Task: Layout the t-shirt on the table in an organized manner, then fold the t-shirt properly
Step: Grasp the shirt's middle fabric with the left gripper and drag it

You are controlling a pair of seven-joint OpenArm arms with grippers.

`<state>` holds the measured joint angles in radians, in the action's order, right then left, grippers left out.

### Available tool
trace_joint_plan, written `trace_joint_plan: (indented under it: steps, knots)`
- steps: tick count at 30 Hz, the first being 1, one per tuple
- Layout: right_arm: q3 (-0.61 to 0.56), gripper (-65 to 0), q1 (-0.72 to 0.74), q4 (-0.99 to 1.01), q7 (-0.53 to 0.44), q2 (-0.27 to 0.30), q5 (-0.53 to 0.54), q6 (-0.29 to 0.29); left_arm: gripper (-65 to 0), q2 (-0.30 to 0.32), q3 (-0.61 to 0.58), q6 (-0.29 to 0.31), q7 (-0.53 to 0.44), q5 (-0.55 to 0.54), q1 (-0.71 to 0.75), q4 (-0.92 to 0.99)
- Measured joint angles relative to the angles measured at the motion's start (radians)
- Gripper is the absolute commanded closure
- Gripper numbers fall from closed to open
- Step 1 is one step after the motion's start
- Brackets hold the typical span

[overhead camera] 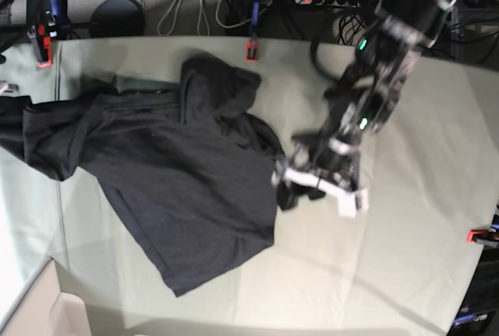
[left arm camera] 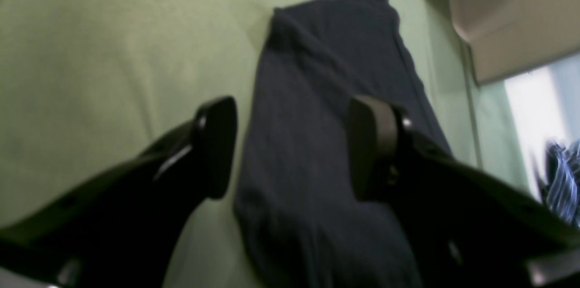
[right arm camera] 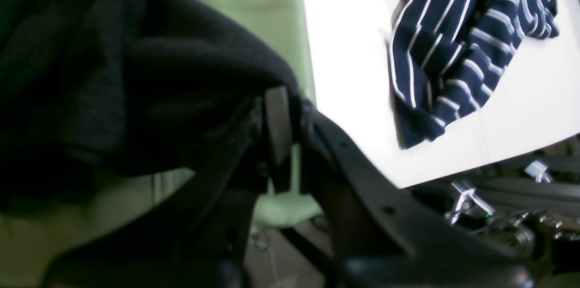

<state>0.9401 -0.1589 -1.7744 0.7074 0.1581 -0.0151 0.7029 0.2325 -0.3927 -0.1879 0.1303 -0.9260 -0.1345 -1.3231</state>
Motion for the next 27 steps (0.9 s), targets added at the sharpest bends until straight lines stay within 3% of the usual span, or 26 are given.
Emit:
trace_joint_plan:
  steps: [4,9,10,13,20,23,27]
  knots:
    - [-0.003,0.0,-0.001,0.002,0.002,-0.007,-0.001,0.002,-37.0,-0.06,-0.019,0.001,-0.02,0.004,-0.145,0.206]
    - [-0.002,0.0,-0.005,0.001,0.003,-0.009,0.001,0.0,-37.0,-0.143,-0.089,0.006,-0.005,0.0,-0.22,0.488]
    - [-0.003,0.0,-0.005,0.001,0.003,-0.008,-0.001,0.0,-37.0,-0.161,-0.098,0.02,-0.049,0.011,-0.234,0.535]
    - [-0.029,0.0,-0.008,0.001,0.003,-0.006,-0.002,0.0,-37.0,-0.206,-0.122,0.012,-0.026,0.005,-0.329,0.671]
    - [-0.042,0.0,-0.008,0.0,0.007,-0.02,-0.005,0.0,-36.3,-0.228,-0.255,0.019,-0.084,0.016,-0.394,0.794]
    - [-0.071,0.0,-0.005,0.001,0.002,-0.023,-0.003,0.0,-26.4,-0.227,-0.326,0.008,-0.081,0.021,-0.401,0.795]
    - [-0.09,0.0,-0.004,0.001,0.007,-0.024,-0.002,0.0,-0.8,-0.227,-0.343,0.008,-0.079,0.015,-0.397,0.795]
